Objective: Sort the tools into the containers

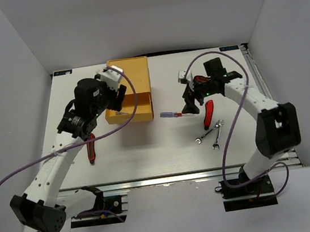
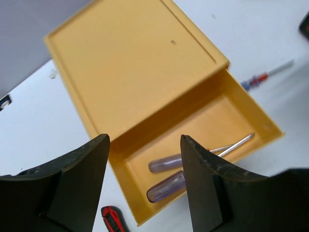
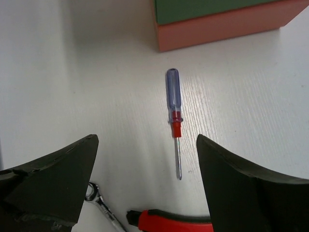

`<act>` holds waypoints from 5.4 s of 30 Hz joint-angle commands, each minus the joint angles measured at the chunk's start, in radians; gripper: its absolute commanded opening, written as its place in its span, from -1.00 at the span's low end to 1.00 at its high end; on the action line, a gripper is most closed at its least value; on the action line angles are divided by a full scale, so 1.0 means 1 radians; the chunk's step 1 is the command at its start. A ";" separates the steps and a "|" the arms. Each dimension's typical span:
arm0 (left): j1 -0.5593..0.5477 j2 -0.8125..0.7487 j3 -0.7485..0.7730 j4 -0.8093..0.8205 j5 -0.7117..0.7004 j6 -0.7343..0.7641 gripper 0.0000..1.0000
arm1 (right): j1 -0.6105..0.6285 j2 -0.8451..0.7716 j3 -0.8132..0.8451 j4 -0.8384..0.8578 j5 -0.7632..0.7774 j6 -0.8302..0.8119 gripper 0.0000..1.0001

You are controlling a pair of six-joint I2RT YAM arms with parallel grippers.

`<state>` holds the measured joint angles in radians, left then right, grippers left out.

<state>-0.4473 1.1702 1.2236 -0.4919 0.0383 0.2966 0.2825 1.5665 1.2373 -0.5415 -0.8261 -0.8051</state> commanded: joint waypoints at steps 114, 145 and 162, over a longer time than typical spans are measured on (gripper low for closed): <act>0.630 -0.587 -0.803 0.088 0.210 -1.148 0.07 | 0.765 0.271 0.309 0.356 0.941 0.110 -0.59; 0.628 -0.586 -0.874 0.412 0.390 -1.349 -0.33 | 0.693 0.245 0.508 -0.026 0.397 0.024 0.36; 0.162 -0.179 -0.826 0.832 0.089 -1.450 0.15 | 0.161 -0.046 0.427 0.080 -0.174 0.363 0.19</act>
<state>-0.2794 0.9791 0.3767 0.2424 0.2058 -1.1343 0.4873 1.5929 1.7046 -0.4862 -0.8799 -0.4831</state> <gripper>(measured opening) 0.569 0.591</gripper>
